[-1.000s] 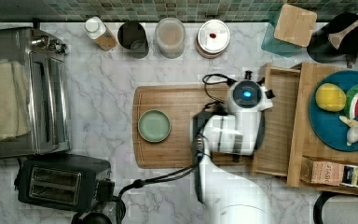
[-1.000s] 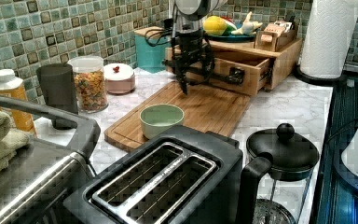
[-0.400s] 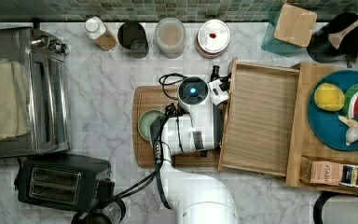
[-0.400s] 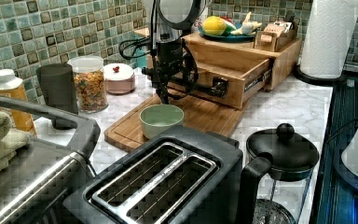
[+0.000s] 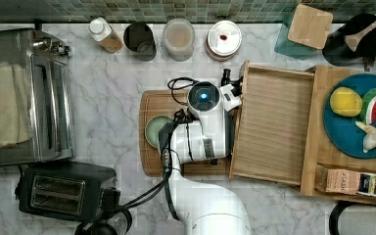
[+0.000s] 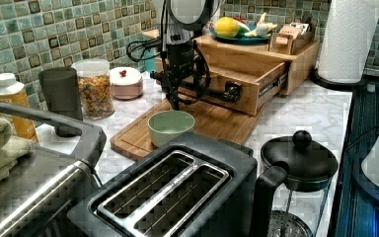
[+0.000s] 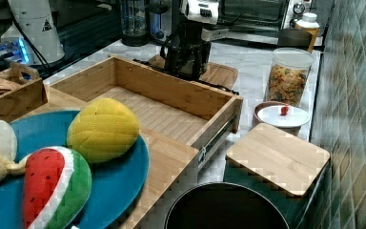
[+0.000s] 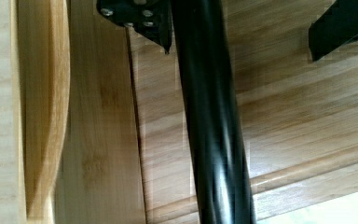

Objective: Open the drawer.

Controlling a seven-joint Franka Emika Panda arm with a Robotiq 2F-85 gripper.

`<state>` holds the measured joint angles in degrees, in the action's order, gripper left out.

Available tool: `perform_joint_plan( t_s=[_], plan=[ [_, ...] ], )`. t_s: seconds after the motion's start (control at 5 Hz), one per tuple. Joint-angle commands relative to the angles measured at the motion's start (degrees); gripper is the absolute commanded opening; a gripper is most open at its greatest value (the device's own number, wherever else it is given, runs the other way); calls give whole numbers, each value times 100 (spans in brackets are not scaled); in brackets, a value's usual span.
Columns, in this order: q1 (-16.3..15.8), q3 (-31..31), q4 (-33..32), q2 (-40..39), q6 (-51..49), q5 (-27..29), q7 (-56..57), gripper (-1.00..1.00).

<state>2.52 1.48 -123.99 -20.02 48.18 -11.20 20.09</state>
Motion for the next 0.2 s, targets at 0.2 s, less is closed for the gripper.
perform_joint_plan(
  t_s=[0.2],
  plan=[
    [-636,653,248,480,200,165,-377,100]
  ],
)
